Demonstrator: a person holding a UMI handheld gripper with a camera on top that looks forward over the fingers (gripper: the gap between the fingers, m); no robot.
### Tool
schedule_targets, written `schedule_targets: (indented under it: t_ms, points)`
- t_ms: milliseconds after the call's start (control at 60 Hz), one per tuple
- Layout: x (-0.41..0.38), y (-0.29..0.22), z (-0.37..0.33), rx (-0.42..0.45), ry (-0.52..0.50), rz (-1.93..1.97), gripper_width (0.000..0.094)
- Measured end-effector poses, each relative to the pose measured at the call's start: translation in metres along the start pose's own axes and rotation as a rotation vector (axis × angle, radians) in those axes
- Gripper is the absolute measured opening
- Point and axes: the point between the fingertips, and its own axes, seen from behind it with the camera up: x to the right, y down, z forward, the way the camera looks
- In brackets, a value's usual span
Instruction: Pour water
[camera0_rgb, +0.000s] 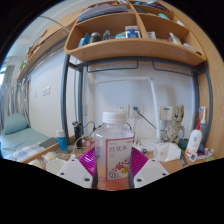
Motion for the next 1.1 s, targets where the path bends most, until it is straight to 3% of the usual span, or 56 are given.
schedule_targets:
  t_ms: [300, 417, 617, 717, 917, 1100]
  points:
    - [-0.004, 0.05, 0.018, -0.04, 0.027, -0.005, 0.0429]
    - [-0.003, 0.048, 0.014, 0.001, 0.053, -0.035, 0.0433]
    - [-0.005, 0.048, 0.014, 0.003, 0.057, -0.057, 0.0613]
    - [0.0, 0.05, 0.005, -0.036, 0.076, -0.036, 0.0879]
    - [0.012, 0.049, -0.053, -0.026, 0.124, 0.018, 0.0863]
    - [-0.005, 0.057, -0.118, -0.051, 0.075, 0.071, 0.0859]
